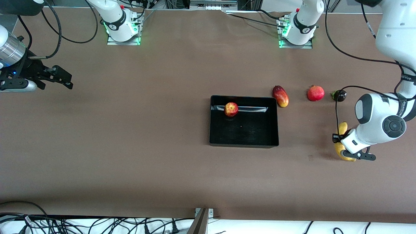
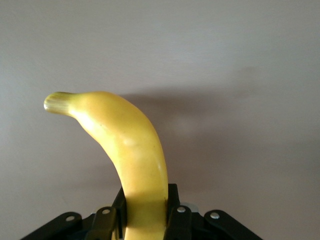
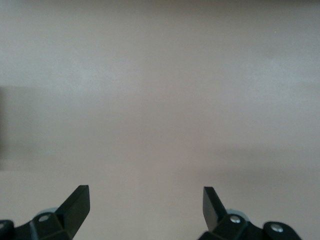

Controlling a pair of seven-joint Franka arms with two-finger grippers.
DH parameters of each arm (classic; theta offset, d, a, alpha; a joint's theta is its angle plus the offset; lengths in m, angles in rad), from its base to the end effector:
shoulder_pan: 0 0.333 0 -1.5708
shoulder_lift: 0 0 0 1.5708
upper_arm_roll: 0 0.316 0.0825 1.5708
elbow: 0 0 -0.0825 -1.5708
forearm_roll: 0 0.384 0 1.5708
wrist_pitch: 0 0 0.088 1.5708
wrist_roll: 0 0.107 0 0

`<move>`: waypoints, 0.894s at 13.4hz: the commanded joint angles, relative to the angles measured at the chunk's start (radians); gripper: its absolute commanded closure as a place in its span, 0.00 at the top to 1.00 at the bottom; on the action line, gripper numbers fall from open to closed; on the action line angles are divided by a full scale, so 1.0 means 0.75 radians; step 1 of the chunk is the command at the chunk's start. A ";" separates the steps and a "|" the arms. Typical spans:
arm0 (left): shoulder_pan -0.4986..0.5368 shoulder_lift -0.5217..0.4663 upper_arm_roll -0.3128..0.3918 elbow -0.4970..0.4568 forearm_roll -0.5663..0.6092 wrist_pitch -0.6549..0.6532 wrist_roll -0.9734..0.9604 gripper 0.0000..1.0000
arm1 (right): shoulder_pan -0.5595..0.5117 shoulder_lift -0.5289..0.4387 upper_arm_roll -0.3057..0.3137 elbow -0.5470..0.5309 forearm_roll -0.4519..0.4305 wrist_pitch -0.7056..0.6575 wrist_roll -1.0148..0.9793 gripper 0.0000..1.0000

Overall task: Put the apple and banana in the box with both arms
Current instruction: 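Carry the banana over the box with the left gripper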

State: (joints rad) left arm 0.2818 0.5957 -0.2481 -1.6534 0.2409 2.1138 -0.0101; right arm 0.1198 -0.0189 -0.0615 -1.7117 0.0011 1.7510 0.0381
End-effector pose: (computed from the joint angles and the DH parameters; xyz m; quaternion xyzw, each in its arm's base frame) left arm 0.6690 0.0518 0.2635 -0.9976 0.0297 0.0561 0.0285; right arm 0.5608 0.0325 0.5839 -0.9995 -0.0100 -0.0290 0.0025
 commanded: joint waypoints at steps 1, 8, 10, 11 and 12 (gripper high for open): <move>-0.138 -0.152 -0.056 -0.027 -0.092 -0.169 -0.329 0.00 | -0.010 0.011 0.019 0.026 -0.006 0.003 0.009 1.00; -0.463 -0.156 -0.219 -0.029 -0.133 -0.203 -0.925 0.00 | -0.008 0.011 0.025 0.028 -0.004 0.005 0.009 1.00; -0.498 -0.109 -0.236 -0.033 -0.121 -0.148 -0.915 0.00 | -0.008 0.011 0.025 0.028 -0.004 0.005 0.009 1.00; -0.511 -0.081 -0.248 -0.037 -0.107 -0.091 -0.915 0.00 | -0.008 0.009 0.025 0.028 -0.004 0.005 0.011 1.00; -0.521 -0.030 -0.250 -0.031 -0.082 -0.035 -0.923 0.00 | -0.008 0.011 0.025 0.028 -0.004 0.005 0.009 1.00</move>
State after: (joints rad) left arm -0.1044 0.5182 -0.4255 -1.6826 0.1587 2.0228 -0.7023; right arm 0.1201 -0.0189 -0.0525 -1.7111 0.0011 1.7583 0.0381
